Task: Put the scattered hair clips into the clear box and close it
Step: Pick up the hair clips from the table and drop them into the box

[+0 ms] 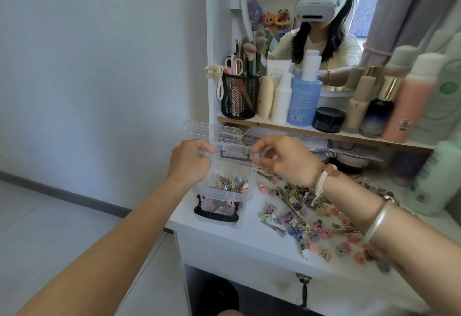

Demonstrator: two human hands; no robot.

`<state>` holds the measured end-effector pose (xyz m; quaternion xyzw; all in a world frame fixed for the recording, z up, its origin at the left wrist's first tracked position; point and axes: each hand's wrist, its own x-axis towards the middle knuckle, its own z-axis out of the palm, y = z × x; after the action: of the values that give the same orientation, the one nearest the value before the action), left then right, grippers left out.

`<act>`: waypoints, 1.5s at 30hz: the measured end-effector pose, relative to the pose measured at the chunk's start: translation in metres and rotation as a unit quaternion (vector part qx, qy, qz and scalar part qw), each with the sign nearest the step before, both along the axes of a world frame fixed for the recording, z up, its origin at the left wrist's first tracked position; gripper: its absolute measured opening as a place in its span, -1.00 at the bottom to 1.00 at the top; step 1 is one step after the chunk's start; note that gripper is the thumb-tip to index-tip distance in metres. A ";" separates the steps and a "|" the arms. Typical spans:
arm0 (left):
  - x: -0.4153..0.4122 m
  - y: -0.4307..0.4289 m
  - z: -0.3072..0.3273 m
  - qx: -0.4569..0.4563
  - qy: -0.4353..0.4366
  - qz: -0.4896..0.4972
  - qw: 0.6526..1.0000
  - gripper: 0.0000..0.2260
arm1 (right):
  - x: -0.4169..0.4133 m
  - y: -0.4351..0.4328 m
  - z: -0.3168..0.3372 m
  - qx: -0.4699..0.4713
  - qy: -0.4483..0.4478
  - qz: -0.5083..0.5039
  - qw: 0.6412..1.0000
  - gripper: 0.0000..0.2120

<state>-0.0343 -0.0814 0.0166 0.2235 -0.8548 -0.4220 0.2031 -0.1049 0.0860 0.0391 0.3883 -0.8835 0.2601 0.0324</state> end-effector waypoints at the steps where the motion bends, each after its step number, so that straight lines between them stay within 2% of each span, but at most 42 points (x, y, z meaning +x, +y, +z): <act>1: 0.000 0.000 0.000 0.002 0.000 0.000 1.000 -0.74 | 0.000 0.005 -0.002 0.007 0.003 0.001 1.000 -0.82; 3: 0.001 0.001 0.001 0.004 0.000 0.001 1.000 -0.73 | 0.004 0.014 -0.006 0.092 -0.012 0.032 0.995 -0.78; 6: 0.003 0.003 0.003 0.003 0.000 0.003 1.000 -0.73 | 0.011 0.019 -0.025 0.285 -0.056 0.071 0.954 -0.54; 8: 0.004 0.004 0.003 0.002 -0.001 0.003 1.000 -0.73 | 0.016 0.018 -0.036 0.323 -0.056 0.077 0.942 -0.50; 14: 0.006 0.006 0.004 0.001 -0.004 0.002 1.000 -0.73 | 0.018 0.014 -0.038 0.287 -0.016 0.096 0.953 -0.76; 20: 0.007 0.007 0.004 0.002 -0.003 0.004 1.000 -0.74 | 0.012 0.014 -0.036 0.239 0.023 0.086 0.967 -0.73; 22: 0.007 0.007 0.004 0.003 -0.004 0.003 1.000 -0.75 | 0.005 0.018 -0.021 0.197 0.036 0.060 0.978 -0.74; 25: 0.008 0.007 0.004 0.006 -0.005 0.001 1.000 -0.74 | 0.001 0.017 0.008 0.086 0.053 0.023 0.995 -0.77; 28: 0.008 0.010 0.005 0.004 -0.006 -0.004 1.000 -0.74 | 0.010 -0.002 0.022 -0.001 0.023 0.046 0.999 -0.78; 36: 0.010 0.013 0.006 0.010 -0.003 -0.008 1.000 -0.75 | 0.015 -0.037 0.014 0.037 0.011 0.057 0.998 -0.76; 41: 0.011 0.014 0.006 0.015 -0.003 -0.009 1.000 -0.74 | 0.012 -0.035 0.014 0.043 -0.031 0.047 0.997 -0.64; 45: 0.011 0.014 0.006 0.016 -0.003 -0.009 1.000 -0.74 | 0.010 -0.015 0.019 0.063 -0.008 0.030 0.998 -0.80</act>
<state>-0.0231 -0.0671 0.0221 0.2201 -0.8508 -0.4364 0.1928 -0.0951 0.0714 0.0582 0.4134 -0.8864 0.2082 -0.0067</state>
